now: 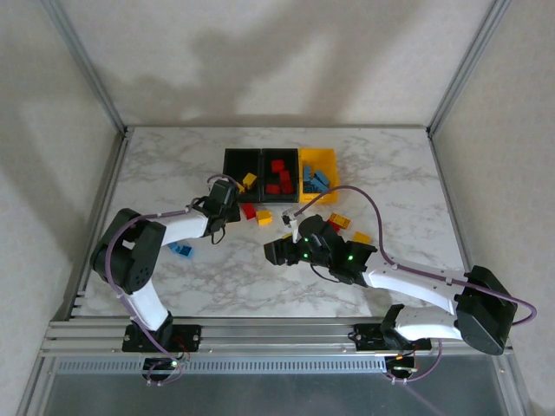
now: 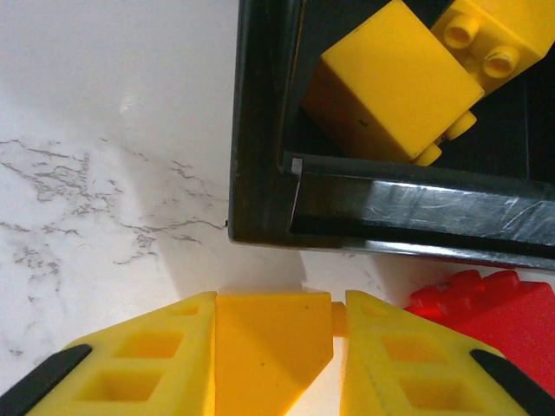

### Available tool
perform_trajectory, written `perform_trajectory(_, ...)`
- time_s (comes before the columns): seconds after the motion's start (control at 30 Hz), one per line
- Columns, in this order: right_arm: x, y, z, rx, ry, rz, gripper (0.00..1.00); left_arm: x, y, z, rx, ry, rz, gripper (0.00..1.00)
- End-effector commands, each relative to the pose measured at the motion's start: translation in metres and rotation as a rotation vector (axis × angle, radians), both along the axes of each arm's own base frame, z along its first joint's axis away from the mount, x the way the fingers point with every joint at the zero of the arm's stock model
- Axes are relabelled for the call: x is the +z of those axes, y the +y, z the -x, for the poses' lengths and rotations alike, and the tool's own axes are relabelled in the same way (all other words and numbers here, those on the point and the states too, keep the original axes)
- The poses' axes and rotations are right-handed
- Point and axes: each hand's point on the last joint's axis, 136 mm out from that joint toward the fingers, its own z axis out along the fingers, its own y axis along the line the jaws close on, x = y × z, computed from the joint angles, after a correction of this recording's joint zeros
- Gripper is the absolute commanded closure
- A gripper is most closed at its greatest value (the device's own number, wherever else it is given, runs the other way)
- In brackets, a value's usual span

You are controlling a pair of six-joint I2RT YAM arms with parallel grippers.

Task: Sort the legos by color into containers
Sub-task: Pick up the lego from the center of the table, then place the lego in the container.

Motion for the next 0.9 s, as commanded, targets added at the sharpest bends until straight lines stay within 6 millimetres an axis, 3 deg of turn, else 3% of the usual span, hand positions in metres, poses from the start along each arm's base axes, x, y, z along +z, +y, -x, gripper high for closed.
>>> perform_trajectory(0.0,0.012,0.003,-0.002,0.002,-0.034,-0.004,0.32,0.003,0.008,0.005,0.017,0.011,-0.013,0.69)
perform_trajectory(0.2,0.018,0.005,-0.003,0.006,-0.044,-0.017,0.32,0.026,0.007,0.02,0.02,-0.011,0.022,0.69)
perform_trajectory(0.47,0.029,0.007,-0.003,0.009,-0.059,-0.043,0.32,0.081,0.003,0.025,0.013,-0.09,0.073,0.68)
perform_trajectory(0.63,0.033,0.008,-0.003,0.011,-0.064,-0.053,0.32,0.111,-0.005,0.005,0.001,-0.136,0.076,0.66)
perform_trajectory(0.87,0.032,0.002,-0.003,-0.007,-0.062,-0.052,0.32,0.12,-0.022,-0.041,-0.01,-0.149,0.039,0.66)
